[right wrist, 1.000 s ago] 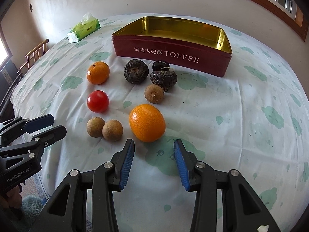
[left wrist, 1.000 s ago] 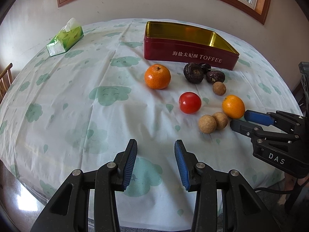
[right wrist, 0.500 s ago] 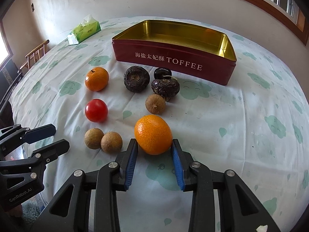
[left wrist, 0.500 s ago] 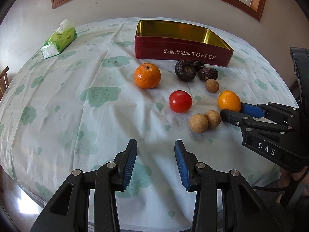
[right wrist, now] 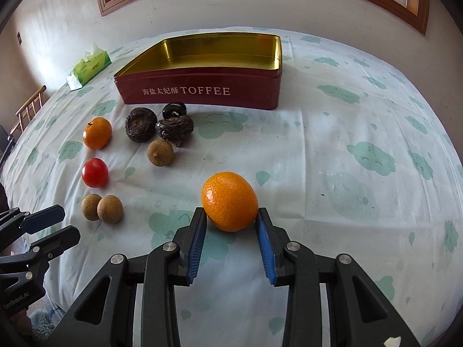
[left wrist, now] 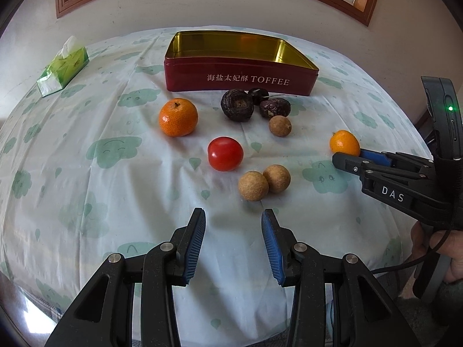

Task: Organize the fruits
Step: 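Grasp an orange with the right tool while the left tool approaches two tan longans, then close the left tool on the two tan longans while the right tool holds the orange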

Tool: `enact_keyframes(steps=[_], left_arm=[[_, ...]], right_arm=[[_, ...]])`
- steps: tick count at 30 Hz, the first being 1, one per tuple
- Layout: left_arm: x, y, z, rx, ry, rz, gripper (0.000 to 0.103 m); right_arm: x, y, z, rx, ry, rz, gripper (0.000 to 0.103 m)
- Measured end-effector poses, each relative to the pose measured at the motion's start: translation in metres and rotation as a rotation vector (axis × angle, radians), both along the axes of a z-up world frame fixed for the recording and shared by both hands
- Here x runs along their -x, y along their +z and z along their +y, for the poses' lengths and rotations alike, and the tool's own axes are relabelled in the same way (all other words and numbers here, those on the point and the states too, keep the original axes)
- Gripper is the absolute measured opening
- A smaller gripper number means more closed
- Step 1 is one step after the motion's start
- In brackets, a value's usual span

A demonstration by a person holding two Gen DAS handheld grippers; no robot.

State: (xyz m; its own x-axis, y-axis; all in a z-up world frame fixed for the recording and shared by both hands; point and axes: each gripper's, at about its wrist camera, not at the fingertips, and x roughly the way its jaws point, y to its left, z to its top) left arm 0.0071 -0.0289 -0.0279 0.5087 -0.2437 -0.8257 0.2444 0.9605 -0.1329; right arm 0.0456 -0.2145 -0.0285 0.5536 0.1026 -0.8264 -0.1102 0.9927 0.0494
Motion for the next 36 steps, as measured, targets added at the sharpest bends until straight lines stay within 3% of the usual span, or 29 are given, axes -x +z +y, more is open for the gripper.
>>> enact_keyframes(steps=[13, 36], left_arm=[[-0.015, 0.003, -0.038, -0.018, -0.062, 0.001, 0.042], [-0.038, -0.011, -0.063, -0.099, -0.027, 0.003, 0.051]], right_arm=[[0.004, -0.001, -0.019, -0.013, -0.042, -0.011, 0.033], [0.006, -0.001, -0.026, -0.071, -0.042, -0.025, 0.033]])
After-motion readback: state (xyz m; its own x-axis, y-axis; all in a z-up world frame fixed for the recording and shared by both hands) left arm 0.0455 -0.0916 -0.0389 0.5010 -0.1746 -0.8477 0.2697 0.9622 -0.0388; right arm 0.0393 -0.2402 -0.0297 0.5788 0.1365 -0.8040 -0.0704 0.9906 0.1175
